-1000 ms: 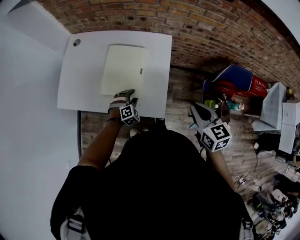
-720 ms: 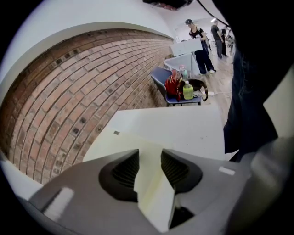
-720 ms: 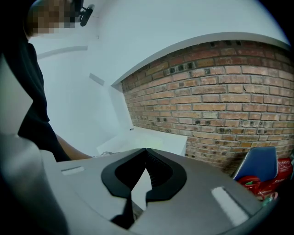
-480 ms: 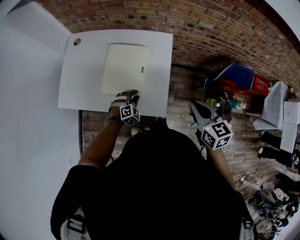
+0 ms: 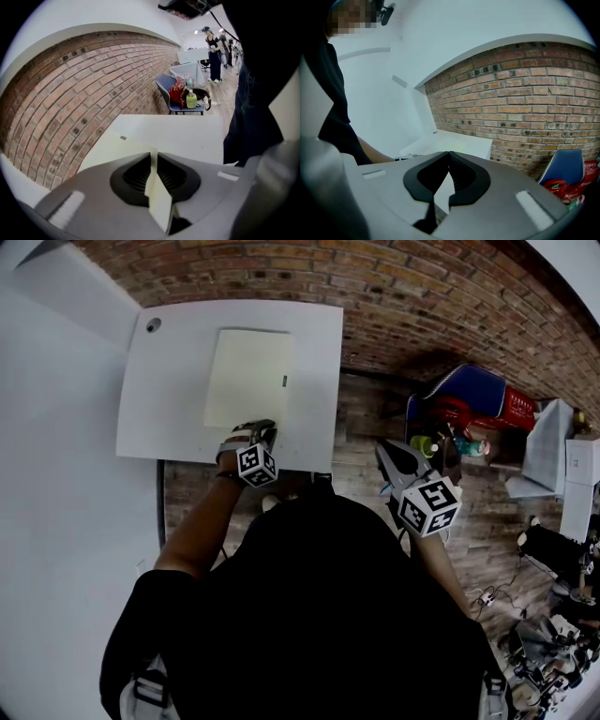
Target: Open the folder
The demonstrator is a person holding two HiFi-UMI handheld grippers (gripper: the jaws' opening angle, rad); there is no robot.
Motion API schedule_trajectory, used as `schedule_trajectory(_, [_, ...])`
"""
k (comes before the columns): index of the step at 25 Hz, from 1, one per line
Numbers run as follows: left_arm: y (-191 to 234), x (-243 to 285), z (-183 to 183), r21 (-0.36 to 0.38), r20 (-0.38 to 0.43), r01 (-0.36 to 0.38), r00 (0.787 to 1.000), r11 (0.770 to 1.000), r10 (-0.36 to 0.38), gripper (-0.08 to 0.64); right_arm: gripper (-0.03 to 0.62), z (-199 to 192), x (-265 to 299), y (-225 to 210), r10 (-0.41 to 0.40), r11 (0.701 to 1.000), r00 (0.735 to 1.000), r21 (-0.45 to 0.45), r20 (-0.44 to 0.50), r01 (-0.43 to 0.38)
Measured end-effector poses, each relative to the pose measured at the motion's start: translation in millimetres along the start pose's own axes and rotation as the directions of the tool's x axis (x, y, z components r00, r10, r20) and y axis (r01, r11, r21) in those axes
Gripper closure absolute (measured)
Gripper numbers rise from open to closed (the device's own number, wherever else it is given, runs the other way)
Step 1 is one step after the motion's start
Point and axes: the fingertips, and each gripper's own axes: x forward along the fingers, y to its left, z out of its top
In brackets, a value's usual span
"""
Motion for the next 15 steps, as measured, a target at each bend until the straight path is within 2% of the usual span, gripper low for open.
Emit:
schedule_trajectory(8, [12.2,-13.3,8.4,-0.061,0.031,-0.024,0.999,0.998,0.026,0.535,0.591,-1.3,2.5,7.8,0.017,1.0,1.0,-0.006,0.004,-0.017])
schedule_trajectory(15, [27.7,-32.0,11.7,-0.172,0.079,-0.042,0.995,0.984,0.057,0.542,0.591,-2.7,7.4,16.3,0.036,0.999,0.999,-0.017,0.003,-0.036])
